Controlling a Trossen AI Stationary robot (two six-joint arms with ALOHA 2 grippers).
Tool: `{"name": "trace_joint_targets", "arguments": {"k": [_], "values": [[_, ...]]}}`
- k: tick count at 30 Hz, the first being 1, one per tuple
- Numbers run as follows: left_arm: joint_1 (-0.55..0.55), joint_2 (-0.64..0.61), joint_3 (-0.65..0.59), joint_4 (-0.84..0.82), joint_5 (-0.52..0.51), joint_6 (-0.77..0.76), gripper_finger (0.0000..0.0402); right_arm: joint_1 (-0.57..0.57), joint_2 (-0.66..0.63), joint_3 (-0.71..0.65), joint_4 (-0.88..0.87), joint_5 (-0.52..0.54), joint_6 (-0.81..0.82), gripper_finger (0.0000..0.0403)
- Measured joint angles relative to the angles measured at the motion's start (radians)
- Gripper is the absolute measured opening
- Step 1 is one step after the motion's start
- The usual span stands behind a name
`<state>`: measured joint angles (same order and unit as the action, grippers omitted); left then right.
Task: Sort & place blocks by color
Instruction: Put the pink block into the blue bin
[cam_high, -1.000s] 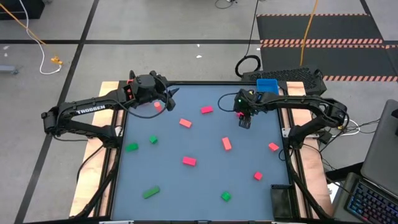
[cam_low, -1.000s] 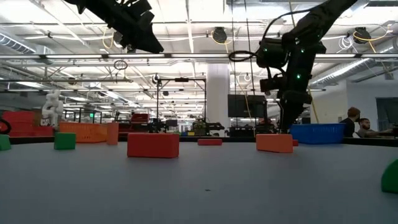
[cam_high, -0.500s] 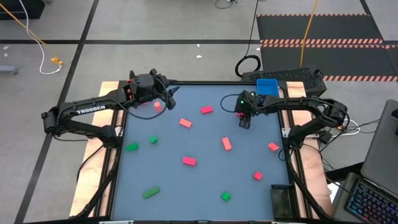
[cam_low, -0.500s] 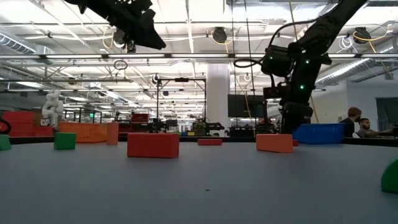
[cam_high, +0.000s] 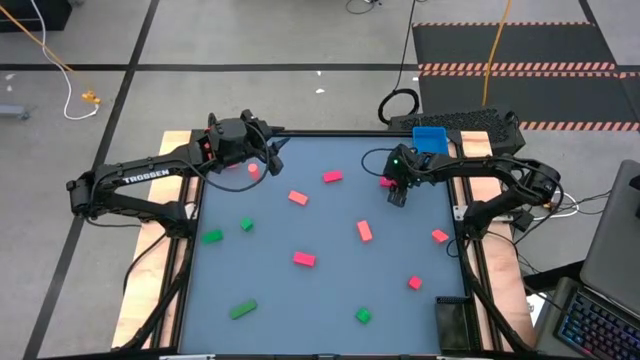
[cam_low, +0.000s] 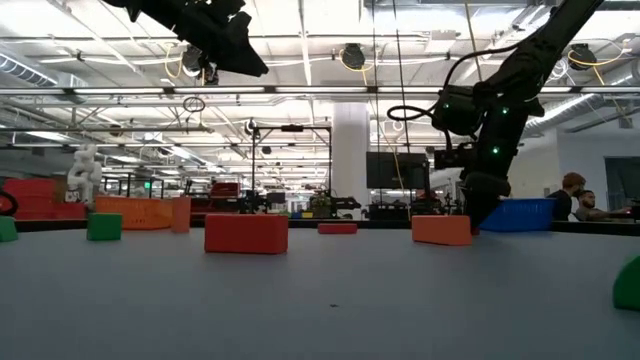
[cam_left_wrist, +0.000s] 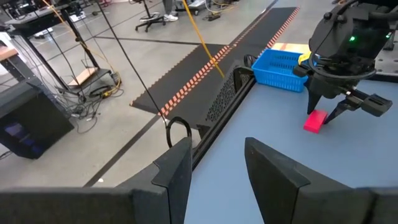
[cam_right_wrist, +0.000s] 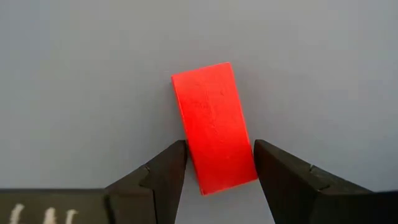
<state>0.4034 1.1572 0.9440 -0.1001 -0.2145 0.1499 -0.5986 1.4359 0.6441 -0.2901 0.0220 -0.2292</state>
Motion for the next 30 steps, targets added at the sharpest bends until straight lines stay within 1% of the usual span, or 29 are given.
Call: {"name": "trace_joint_targets", "arguments": {"k": [2, 6, 11, 13, 18, 20, 24, 26, 28, 30], "values": [[0.0, 0.0, 0.0, 0.0, 0.0, 0.003, 0.015, -0.001, 0.001, 0.0, 0.0, -0.021, -0.012, 0.0168], [0.0, 0.0, 0.0, 0.0, 0.0, 0.003, 0.015, -0.001, 0.001, 0.0, 0.01, -0.041, -0.015, 0.0121], [0.0, -0.007, 0.0, -0.001, 0.0, 0.004, 0.015, 0.0, 0.001, -0.001, 0.018, -0.047, -0.015, 0.012], [0.0, -0.007, 0.0, -0.004, 0.0, 0.004, 0.0149, 0.001, -0.01, -0.002, 0.025, -0.027, -0.012, 0.012], [0.0, -0.007, 0.0, -0.003, 0.0, 0.01, 0.0149, -0.003, -0.099, 0.011, 0.032, 0.058, 0.008, 0.012], [0.0, -0.007, 0.0, -0.001, 0.0, 0.011, 0.015, -0.004, -0.147, 0.021, 0.033, 0.113, 0.021, 0.012], [0.0, -0.007, 0.0, -0.001, 0.0, 0.006, 0.0149, -0.025, -0.258, 0.033, -0.009, 0.345, 0.129, 0.012], [-0.001, -0.007, 0.0, -0.002, 0.0, 0.005, 0.015, -0.051, -0.31, 0.034, -0.056, 0.436, 0.18, 0.012], [-0.004, -0.007, 0.0, -0.003, 0.0, 0.005, 0.0149, -0.08, -0.35, 0.034, -0.101, 0.48, 0.227, 0.012], [-0.01, -0.007, 0.0, -0.003, 0.0, 0.002, 0.015, -0.11, -0.378, 0.034, -0.15, 0.475, 0.278, 0.012]]}}
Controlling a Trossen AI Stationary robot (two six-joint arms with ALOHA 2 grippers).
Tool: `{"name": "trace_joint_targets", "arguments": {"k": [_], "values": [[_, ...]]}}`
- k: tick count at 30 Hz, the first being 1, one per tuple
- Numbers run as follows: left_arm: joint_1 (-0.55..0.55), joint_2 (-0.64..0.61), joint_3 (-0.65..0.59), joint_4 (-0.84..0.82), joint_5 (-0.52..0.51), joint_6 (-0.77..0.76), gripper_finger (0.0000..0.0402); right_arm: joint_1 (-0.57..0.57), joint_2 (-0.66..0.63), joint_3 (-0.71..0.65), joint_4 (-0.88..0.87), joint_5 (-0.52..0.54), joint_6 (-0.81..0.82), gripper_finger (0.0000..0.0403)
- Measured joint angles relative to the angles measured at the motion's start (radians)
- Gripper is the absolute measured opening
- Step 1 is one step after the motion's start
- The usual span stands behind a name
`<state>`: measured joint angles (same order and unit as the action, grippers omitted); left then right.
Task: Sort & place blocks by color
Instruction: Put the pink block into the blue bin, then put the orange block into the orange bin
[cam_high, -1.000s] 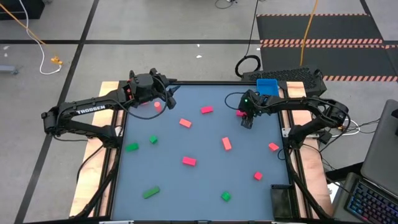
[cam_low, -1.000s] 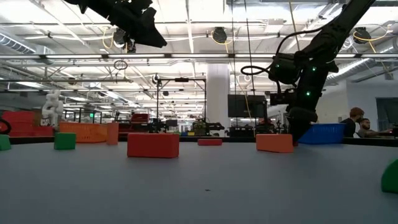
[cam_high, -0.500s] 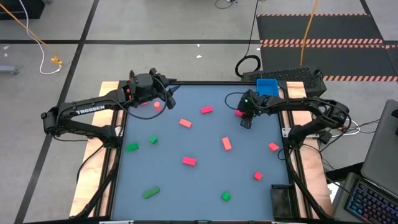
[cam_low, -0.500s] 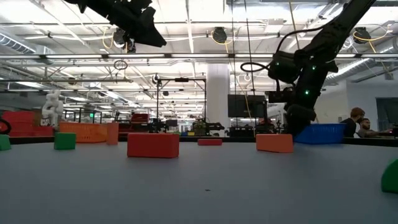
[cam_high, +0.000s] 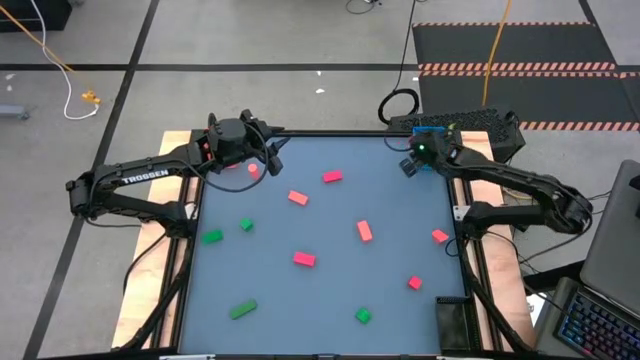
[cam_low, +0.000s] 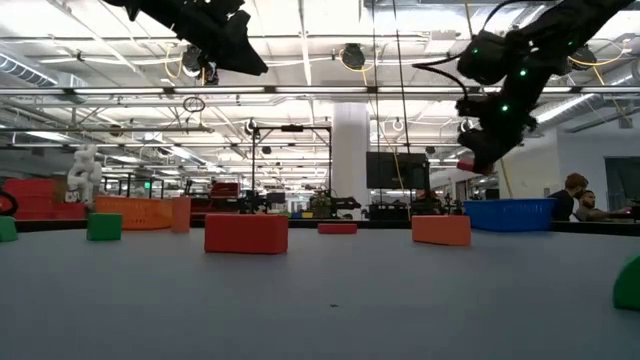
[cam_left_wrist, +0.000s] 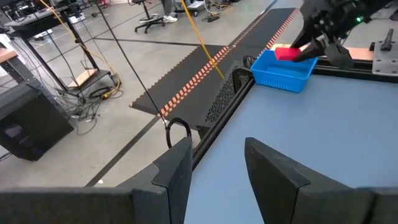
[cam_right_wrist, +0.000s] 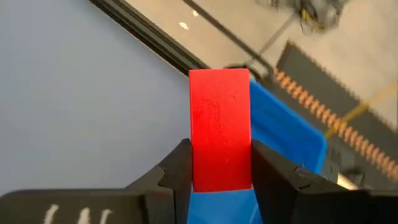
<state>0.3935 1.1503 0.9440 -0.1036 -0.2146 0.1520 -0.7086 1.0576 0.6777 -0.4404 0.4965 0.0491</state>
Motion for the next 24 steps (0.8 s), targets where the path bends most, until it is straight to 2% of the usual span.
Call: {"name": "trace_joint_targets", "arguments": {"k": [5, 9, 18, 24], "values": [[-0.018, 0.0, 0.0, 0.0, 0.0, 0.004, 0.015, -0.047, -0.018, 0.0, -0.105, -0.03, 0.091, 0.012], [-0.024, 0.0, 0.0, 0.0, 0.0, 0.019, 0.0149, -0.062, -0.009, 0.0, -0.118, -0.03, 0.099, 0.0123], [-0.024, 0.0, 0.0, 0.001, 0.0, 0.021, 0.015, -0.064, -0.01, 0.0, -0.07, -0.024, 0.1, 0.0229], [-0.024, 0.0, 0.0, 0.002, 0.0, 0.018, 0.015, -0.063, -0.01, 0.0, -0.028, -0.039, 0.095, 0.0256]]}}
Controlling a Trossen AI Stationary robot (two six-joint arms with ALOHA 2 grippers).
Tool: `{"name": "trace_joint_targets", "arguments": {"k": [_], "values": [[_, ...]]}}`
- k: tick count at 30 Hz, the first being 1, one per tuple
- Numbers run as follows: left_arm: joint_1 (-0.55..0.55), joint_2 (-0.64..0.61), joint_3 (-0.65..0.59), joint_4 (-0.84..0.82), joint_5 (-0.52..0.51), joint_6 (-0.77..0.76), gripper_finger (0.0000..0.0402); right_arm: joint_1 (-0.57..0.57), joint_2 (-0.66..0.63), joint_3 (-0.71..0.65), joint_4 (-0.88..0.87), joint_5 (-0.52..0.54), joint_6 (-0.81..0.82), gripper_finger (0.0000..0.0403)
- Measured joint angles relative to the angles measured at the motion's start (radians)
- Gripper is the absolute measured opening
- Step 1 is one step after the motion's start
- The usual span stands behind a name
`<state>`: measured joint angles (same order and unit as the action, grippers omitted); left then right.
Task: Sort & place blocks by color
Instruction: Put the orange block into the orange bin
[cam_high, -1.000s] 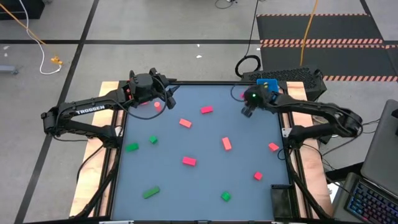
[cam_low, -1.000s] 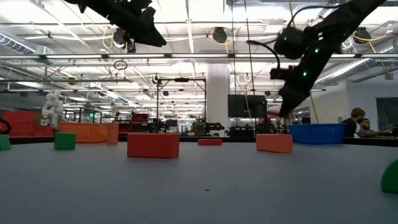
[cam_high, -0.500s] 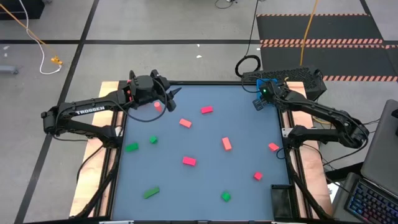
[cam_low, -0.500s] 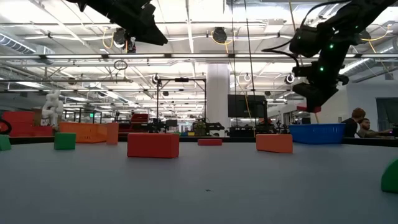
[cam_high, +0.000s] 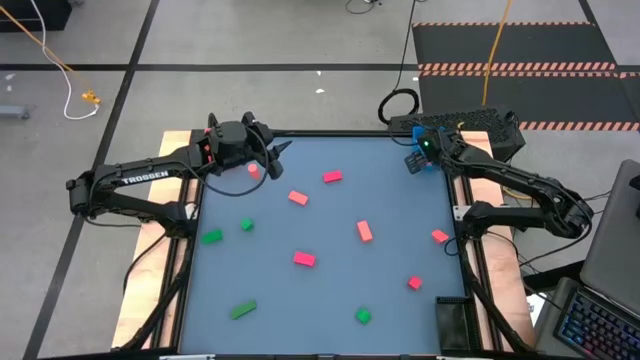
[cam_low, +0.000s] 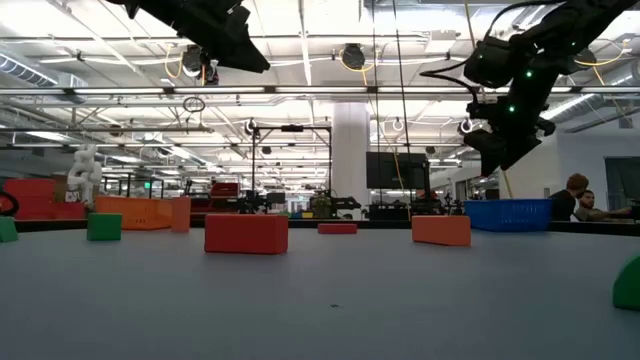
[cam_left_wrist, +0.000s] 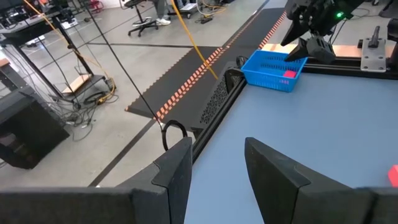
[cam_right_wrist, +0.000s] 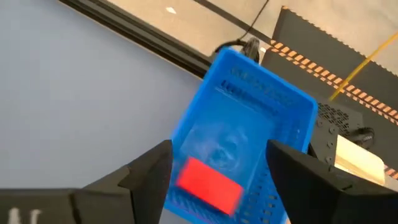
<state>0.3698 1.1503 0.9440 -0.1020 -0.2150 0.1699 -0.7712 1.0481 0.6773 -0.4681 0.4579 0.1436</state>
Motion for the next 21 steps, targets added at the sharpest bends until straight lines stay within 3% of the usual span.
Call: {"name": "trace_joint_targets", "arguments": {"k": [2, 6, 8, 16, 21], "values": [[0.0, 0.0, 0.0, 0.0, 0.0, -0.001, 0.015, 0.005, 0.0, 0.0, 0.045, -0.085, -0.007, 0.0258], [0.0, 0.0, 0.0, 0.002, 0.0, -0.003, 0.015, 0.037, 0.0, -0.022, 0.226, -0.375, -0.025, 0.0255], [0.0, 0.0, 0.0, 0.002, 0.0, -0.007, 0.015, 0.063, 0.0, -0.036, 0.285, -0.466, -0.011, 0.0251], [0.0, 0.0, 0.0, 0.002, 0.0, -0.014, 0.015, 0.227, 0.003, -0.037, 0.159, -0.49, -0.018, 0.0236], [0.0, 0.0, 0.0, 0.002, 0.0, -0.015, 0.015, 0.391, 0.04, -0.037, 0.165, -0.511, 0.073, 0.0235]]}}
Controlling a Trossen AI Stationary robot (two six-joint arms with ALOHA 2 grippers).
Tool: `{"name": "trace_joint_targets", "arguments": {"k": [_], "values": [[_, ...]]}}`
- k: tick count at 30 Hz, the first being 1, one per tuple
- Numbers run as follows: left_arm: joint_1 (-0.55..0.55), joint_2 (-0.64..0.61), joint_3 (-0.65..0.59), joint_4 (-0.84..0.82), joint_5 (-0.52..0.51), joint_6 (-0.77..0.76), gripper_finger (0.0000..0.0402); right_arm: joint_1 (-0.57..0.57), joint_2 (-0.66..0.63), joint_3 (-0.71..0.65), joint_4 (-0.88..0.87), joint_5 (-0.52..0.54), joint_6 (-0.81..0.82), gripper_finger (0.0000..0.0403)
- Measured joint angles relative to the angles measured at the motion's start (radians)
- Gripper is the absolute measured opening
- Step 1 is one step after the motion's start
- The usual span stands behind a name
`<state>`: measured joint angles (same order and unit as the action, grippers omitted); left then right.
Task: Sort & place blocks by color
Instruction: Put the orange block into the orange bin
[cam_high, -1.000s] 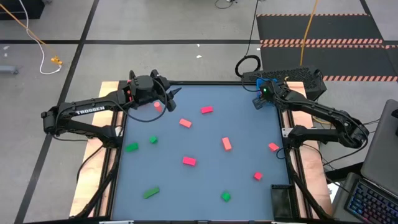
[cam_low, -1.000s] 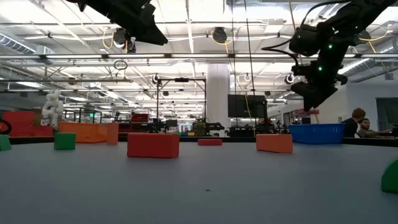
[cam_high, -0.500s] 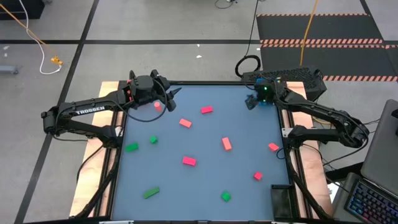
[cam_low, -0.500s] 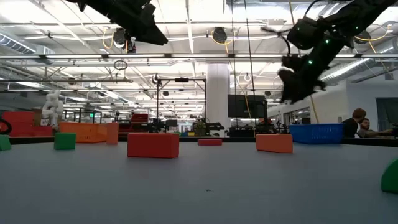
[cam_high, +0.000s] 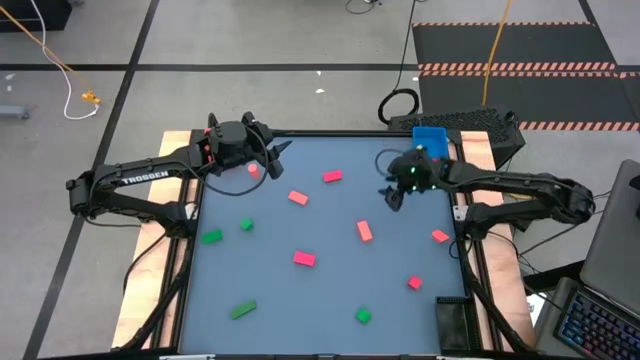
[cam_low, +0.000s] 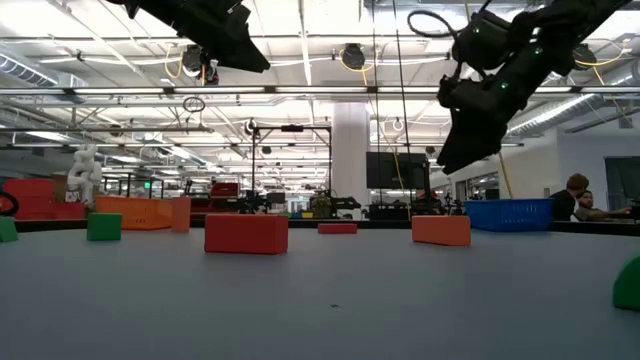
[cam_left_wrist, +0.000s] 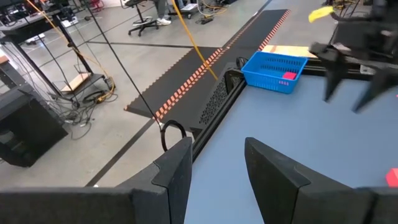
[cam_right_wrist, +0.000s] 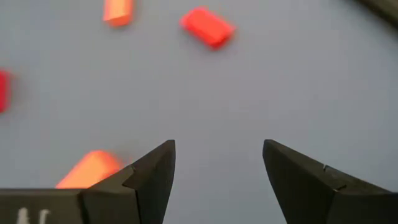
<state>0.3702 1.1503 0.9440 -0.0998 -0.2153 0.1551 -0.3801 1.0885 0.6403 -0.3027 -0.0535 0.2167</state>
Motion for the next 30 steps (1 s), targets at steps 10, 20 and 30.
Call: {"name": "trace_joint_targets", "arguments": {"k": [10, 20, 30], "values": [[0.0, 0.0, 0.0, -0.001, 0.0, -0.052, 0.015, 0.275, 0.251, 0.035, 0.141, 0.083, 0.202, 0.0235], [-0.008, 0.009, -0.001, -0.032, 0.002, -0.09, 0.015, 0.382, 0.319, 0.148, 0.015, 0.143, 0.4, 0.0235], [-0.04, 0.022, -0.002, -0.069, 0.031, -0.068, 0.015, 0.451, 0.387, 0.148, 0.056, 0.163, 0.688, 0.0235]]}}
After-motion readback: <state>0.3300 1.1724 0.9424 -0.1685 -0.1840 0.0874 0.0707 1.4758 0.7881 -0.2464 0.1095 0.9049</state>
